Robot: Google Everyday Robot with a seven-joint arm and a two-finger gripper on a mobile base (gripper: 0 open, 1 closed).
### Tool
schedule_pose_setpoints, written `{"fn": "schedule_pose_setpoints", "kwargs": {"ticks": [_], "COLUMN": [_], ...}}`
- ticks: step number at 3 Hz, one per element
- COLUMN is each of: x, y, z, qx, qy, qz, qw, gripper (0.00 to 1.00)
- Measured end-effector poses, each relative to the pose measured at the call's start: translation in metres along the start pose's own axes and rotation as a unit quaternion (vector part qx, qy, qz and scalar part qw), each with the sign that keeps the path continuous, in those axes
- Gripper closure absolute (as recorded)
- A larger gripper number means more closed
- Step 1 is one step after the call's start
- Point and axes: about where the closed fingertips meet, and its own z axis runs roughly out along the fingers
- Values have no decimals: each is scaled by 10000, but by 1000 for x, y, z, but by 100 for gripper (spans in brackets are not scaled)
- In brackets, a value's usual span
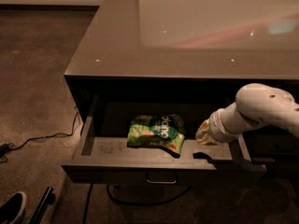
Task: Open top drawer
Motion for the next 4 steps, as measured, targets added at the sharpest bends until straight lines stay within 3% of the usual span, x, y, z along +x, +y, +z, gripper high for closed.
{"fn": "schedule_pose_setpoints", "kwargs": {"ticks": [1, 2, 4], "x": [6, 16, 24], "y": [14, 43, 75], "z": [6, 12, 5], "qx": [-166, -370, -503], "qy": [134, 191, 310], "qz": [7, 127, 271], "qw": [9998, 9991, 9979], "gripper": [100, 100, 100]}}
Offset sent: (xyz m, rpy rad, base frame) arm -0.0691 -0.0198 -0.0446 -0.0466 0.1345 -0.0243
